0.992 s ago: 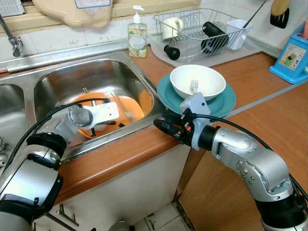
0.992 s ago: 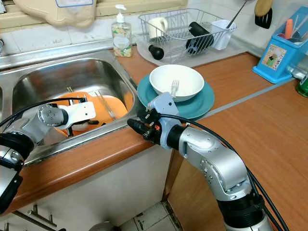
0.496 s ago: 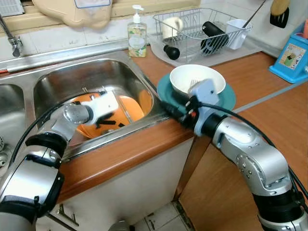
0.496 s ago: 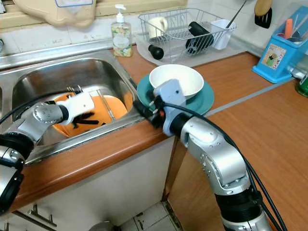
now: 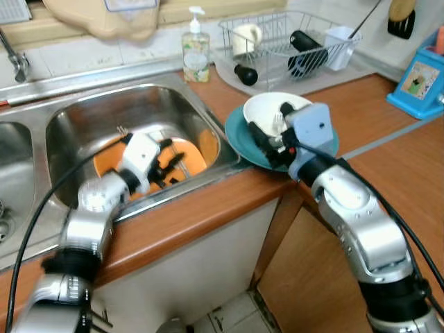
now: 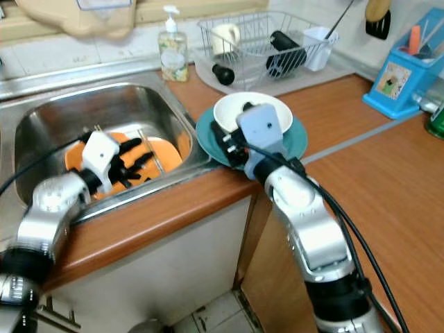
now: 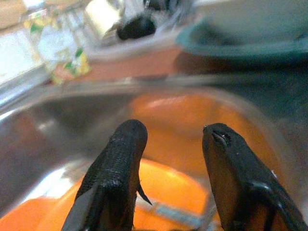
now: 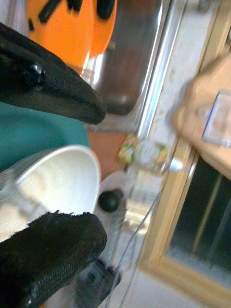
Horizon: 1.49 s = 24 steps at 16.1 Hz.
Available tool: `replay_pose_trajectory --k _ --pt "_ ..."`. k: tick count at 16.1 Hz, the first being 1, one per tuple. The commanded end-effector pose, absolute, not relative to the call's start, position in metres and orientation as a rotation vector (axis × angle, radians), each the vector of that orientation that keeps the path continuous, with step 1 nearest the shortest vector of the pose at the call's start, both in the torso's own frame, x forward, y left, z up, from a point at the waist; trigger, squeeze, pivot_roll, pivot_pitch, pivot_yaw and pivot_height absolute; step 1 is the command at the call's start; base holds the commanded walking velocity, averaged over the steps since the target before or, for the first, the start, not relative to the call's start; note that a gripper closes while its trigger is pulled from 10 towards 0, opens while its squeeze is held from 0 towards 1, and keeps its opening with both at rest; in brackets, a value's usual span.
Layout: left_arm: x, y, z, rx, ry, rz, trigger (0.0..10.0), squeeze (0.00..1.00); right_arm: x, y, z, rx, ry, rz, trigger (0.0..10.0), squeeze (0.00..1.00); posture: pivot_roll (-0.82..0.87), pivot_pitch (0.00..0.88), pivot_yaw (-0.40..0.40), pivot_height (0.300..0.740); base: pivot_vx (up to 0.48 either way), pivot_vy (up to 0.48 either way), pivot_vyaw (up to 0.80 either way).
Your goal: Kitchen organization
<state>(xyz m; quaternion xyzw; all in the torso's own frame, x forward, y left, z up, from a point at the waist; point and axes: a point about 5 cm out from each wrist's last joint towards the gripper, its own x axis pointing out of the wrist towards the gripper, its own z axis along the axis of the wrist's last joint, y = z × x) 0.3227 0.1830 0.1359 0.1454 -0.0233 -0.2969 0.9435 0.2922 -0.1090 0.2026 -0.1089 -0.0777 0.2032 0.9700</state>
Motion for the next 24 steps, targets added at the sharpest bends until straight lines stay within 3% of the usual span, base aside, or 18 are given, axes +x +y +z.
replay_pose_trajectory --k 1,2,3,4,5,6,7,24 --pt "0.318 0.176 0.149 0.236 -0.108 -0.612 10.0 1.0 0.294 -0.115 0.193 -0.207 -0.131 0.345 10.0 0.0 -0.04 0.0 0.036 0.74 0.0 0.0 0.0" --pt "0.313 0.173 0.15 0.203 -0.113 -0.62 10.0 1.0 0.295 -0.116 0.19 -0.2 -0.124 0.322 10.0 0.0 -0.03 0.0 0.036 0.74 0.0 0.0 0.0" --pt "0.295 0.162 0.148 0.129 -0.106 -0.678 10.0 0.0 0.296 -0.119 0.183 -0.192 -0.107 0.29 10.0 0.0 -0.03 0.0 0.036 0.74 0.0 0.0 0.0" --pt "0.286 0.156 0.148 0.1 -0.098 -0.703 10.0 0.0 0.296 -0.119 0.18 -0.178 -0.104 0.288 10.0 0.0 -0.03 0.0 0.036 0.74 0.0 0.0 0.0" --pt "0.281 0.152 0.149 0.09 -0.096 -0.712 10.0 0.0 0.297 -0.119 0.178 -0.164 -0.1 0.286 7.5 0.0 -0.03 0.0 0.036 0.74 0.0 0.0 0.0" --pt "0.279 0.148 0.149 0.087 -0.097 -0.718 10.0 0.0 0.299 -0.119 0.176 -0.154 -0.1 0.286 1.3 0.0 -0.02 0.0 0.036 0.74 0.0 0.0 0.0" --pt "0.278 0.146 0.149 0.087 -0.095 -0.724 10.0 0.0 0.299 -0.119 0.176 -0.149 -0.096 0.285 0.0 0.0 -0.02 0.0 0.035 0.74 0.0 0.0 0.0" --pt "0.269 0.13 0.16 0.1 -0.067 -0.756 10.0 0.0 0.304 -0.128 0.171 0.018 -0.058 0.21 0.0 0.0 -0.02 0.0 0.037 0.74 0.0 0.0 0.0"
